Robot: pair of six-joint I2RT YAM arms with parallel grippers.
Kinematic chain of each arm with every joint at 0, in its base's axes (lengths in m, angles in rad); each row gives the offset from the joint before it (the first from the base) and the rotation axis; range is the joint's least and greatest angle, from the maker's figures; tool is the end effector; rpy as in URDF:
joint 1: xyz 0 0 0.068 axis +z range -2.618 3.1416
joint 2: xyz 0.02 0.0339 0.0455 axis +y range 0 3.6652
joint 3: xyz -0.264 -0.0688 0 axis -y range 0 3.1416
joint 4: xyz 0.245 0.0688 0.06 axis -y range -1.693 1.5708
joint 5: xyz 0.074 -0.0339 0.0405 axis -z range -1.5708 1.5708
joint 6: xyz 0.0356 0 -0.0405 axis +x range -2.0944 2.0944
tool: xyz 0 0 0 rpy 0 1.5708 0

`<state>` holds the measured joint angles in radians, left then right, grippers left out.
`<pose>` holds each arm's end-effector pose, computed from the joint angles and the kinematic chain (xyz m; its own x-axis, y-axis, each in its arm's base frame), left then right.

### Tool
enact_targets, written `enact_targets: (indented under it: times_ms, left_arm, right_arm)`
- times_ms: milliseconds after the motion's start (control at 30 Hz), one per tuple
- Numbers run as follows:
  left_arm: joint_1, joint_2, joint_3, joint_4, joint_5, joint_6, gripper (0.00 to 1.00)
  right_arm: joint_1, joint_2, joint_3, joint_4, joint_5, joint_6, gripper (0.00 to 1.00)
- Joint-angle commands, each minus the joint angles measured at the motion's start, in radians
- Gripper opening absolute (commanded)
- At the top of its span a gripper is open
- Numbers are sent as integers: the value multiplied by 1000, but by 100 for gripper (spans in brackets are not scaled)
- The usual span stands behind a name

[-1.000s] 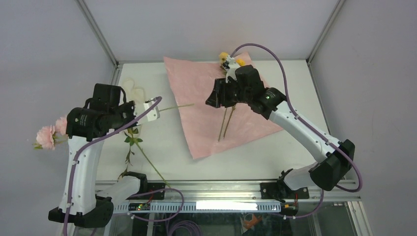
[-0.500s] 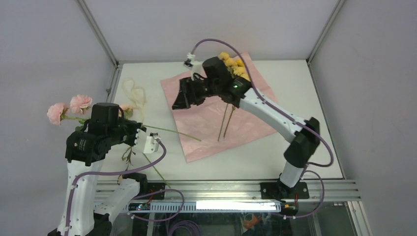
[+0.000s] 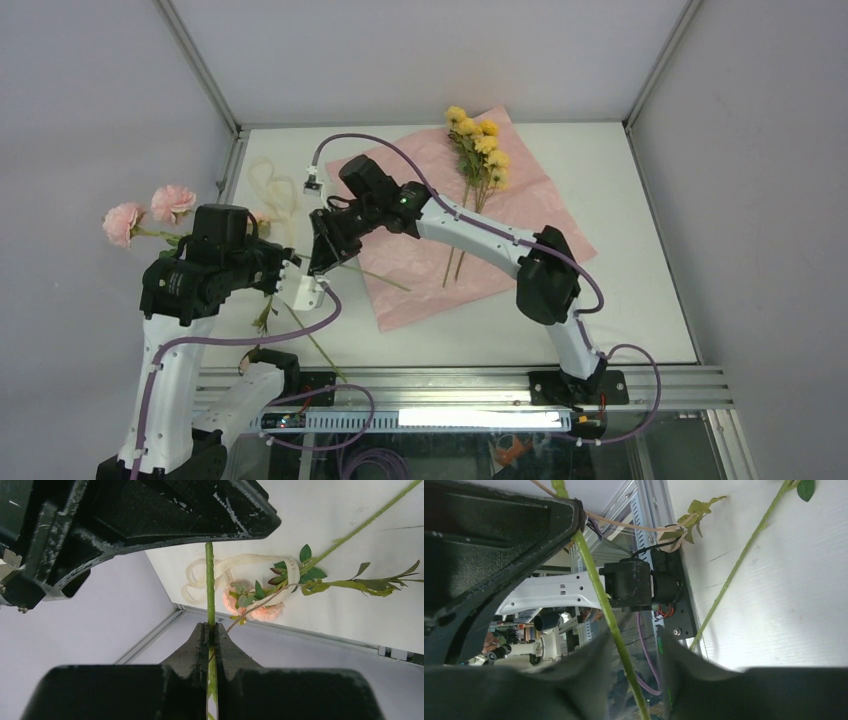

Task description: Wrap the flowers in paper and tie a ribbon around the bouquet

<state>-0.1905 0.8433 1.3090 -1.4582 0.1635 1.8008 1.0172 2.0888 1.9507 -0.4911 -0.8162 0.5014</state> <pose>0.0932 -0.0239 0.3829 0.4544 0.8908 -0.0081 0.7381 -0.3714 0.5633 0.2309 0.4230 0.3107 -0.7002 -0.5067 -0.5029 -0.6338 0.1170 0.7646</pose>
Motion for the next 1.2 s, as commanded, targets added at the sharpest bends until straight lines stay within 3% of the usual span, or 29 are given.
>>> enact_targets:
  times_ms: [0,33,67,133,167,233,267,433,600,733,1000,1033,1067,1100,1167]
  left_arm:
    - [-7,12,15,36,59,27,0]
    - [-7,14,19,36,54,23,0]
    - [-7,18,21,36,50,17,0]
    - [-8,23,20,39,39,-2,0]
    - [-8,29,17,48,32,-24,10]
    - [-7,37,15,85,19,-101,89]
    - [-8,38,22,109,22,-153,98]
    - [-7,97,133,129,48,-494,99]
    - [4,197,176,66,-43,-760,99]
    - [20,257,105,-29,-101,-811,98]
    - [78,320,-132,-82,-148,-793,96]
    - [93,330,-165,-65,-140,-787,97]
    - [109,345,-194,-41,-132,-787,96]
    - [115,360,-222,-13,-137,-790,96]
    - [116,387,-271,54,-157,-801,95]
  right_arm:
    - [8,-19,28,70,-15,47,22]
    - [7,-19,26,66,-2,52,8]
    - [4,-23,23,54,25,52,0]
    - [-15,-45,9,29,91,54,0]
    - [-30,-61,-8,25,130,66,0]
    - [-73,-113,-61,43,200,109,0]
    - [-92,-145,-90,58,230,122,0]
    - [-193,-311,-221,60,423,94,0]
    - [-312,-427,-385,102,666,182,0]
    - [-376,-410,-436,36,826,218,0]
    - [-420,-164,-289,-176,1110,125,0]
    - [-420,-143,-276,-193,1129,119,8]
    - [-419,-123,-257,-220,1144,116,29]
    - [-419,-108,-235,-251,1149,115,41]
    - [-409,-98,-202,-295,1176,110,57]
